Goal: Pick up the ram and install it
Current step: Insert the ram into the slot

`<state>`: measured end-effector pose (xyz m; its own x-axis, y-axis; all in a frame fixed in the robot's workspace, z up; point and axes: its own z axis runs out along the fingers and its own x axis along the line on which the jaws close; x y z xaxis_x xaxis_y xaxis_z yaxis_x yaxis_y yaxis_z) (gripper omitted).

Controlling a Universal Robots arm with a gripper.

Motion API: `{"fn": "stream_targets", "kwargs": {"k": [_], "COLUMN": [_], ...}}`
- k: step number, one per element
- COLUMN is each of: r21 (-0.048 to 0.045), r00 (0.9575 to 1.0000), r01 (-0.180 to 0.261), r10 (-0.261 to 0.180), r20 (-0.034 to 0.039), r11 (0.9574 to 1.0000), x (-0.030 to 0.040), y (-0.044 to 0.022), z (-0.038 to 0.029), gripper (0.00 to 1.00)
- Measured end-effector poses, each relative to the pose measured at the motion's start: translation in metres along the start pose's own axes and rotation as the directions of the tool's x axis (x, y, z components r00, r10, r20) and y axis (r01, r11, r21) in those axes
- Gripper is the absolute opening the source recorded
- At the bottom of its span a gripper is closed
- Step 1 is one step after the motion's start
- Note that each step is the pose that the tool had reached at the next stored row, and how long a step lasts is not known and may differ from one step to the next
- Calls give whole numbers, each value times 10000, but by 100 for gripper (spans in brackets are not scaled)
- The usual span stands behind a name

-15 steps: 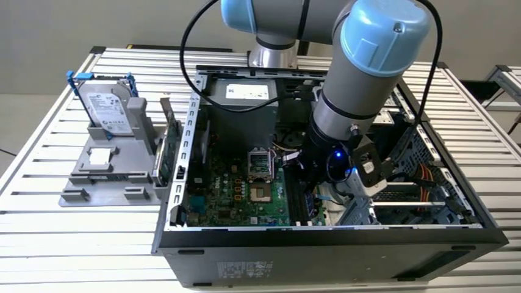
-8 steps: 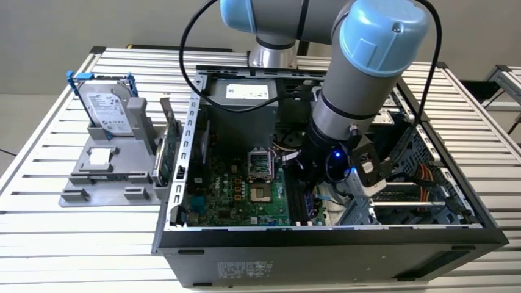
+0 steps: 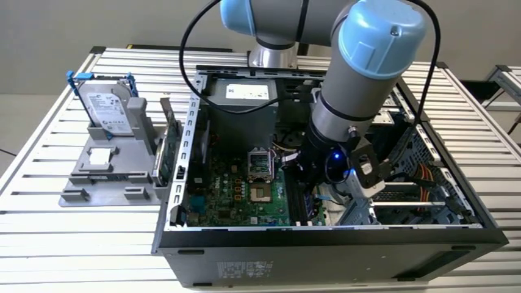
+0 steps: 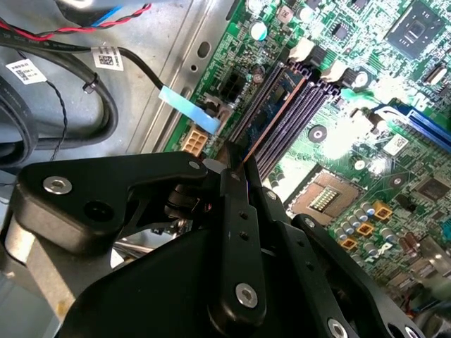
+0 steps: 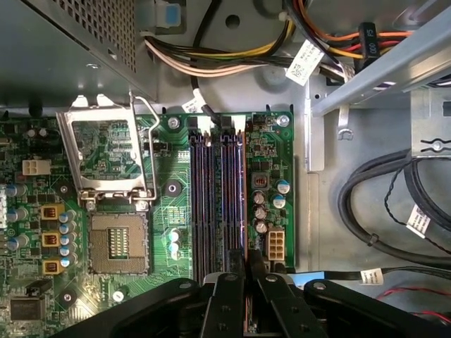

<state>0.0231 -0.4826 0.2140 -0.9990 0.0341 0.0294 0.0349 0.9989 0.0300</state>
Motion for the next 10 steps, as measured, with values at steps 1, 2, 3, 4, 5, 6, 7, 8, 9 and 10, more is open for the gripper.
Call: {"fn": "stream_targets", "kwargs": {"k": [1, 2, 3, 4, 5, 6, 7, 8, 9, 10], "r21": [0, 0, 0, -1, -2, -2, -1, -1, -2, -2], "r00": [10000, 10000, 10000, 10000, 10000, 10000, 10000, 10000, 10000, 10000], "r01": [0, 0, 0, 0, 0, 0, 0, 0, 0, -1], "r10": [0, 0, 0, 0, 0, 0, 0, 0, 0, 1], "r20": [0, -1, 0, 0, 0, 0, 0, 0, 0, 0], "r11": [10000, 10000, 10000, 10000, 10000, 10000, 10000, 10000, 10000, 10000], "x": [0, 0, 0, 0, 0, 0, 0, 0, 0, 0], "y": [0, 0, 0, 0, 0, 0, 0, 0, 0, 0], "z": [3, 3, 4, 5, 6, 6, 6, 6, 7, 7], "gripper": [0, 0, 0, 0, 0, 0, 0, 0, 0, 0]}}
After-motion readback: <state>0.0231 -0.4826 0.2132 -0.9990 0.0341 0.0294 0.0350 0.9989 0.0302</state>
